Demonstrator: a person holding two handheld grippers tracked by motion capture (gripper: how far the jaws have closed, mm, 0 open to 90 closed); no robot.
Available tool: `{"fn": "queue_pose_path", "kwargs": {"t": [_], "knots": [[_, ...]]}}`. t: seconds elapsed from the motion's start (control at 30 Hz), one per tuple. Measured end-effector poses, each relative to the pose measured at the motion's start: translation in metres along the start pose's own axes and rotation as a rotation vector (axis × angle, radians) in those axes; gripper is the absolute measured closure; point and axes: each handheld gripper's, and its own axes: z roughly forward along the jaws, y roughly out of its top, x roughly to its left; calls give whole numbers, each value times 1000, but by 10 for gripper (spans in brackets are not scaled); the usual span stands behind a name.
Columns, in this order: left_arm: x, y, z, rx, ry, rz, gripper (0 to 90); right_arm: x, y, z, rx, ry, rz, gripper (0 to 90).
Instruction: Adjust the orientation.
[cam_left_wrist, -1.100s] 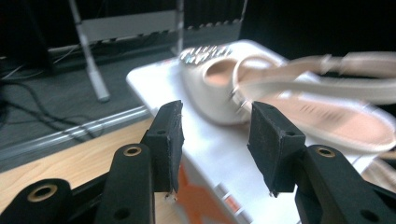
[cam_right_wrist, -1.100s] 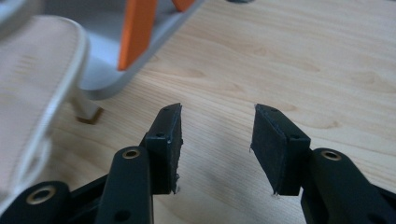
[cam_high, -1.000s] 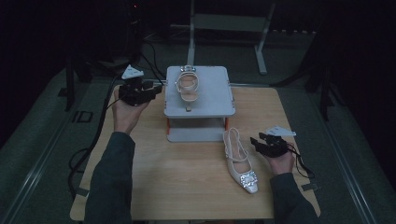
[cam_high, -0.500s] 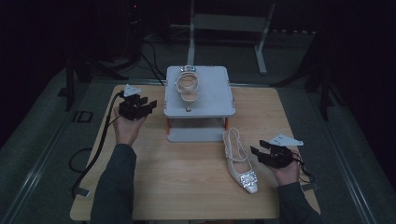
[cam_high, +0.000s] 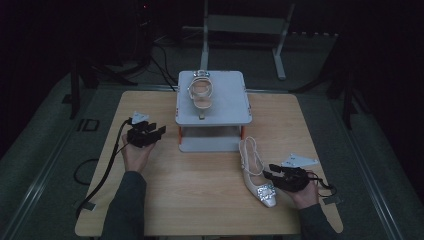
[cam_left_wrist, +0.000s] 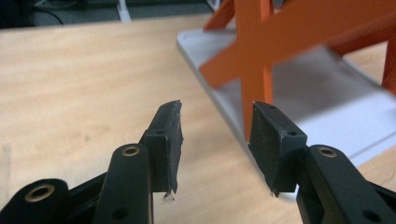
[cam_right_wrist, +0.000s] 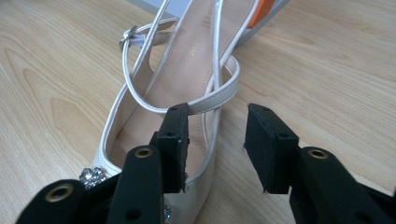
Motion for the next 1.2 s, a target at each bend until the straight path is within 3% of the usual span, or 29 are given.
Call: {"fn": "queue_pose_path", "kwargs": {"t": [0.2,0.37,0.53,0.63,0.83,1.2], "knots": [[0,-14,4,23,1,1,540,0,0,-2,-5,-1,-4,606],[-1,-27,11,41,4,5,535,2,-3,0,36,-4,-18,625],[-5,-38,22,72,-15,4,530,1,-3,8,79,-3,-35,709],[-7,-41,25,71,-21,-4,530,-1,-2,9,84,26,-41,801],[-8,-44,29,77,-25,-1,531,-4,3,13,97,40,-55,859],[-6,-45,31,100,-38,-30,530,-10,19,33,98,88,-150,863]]}}
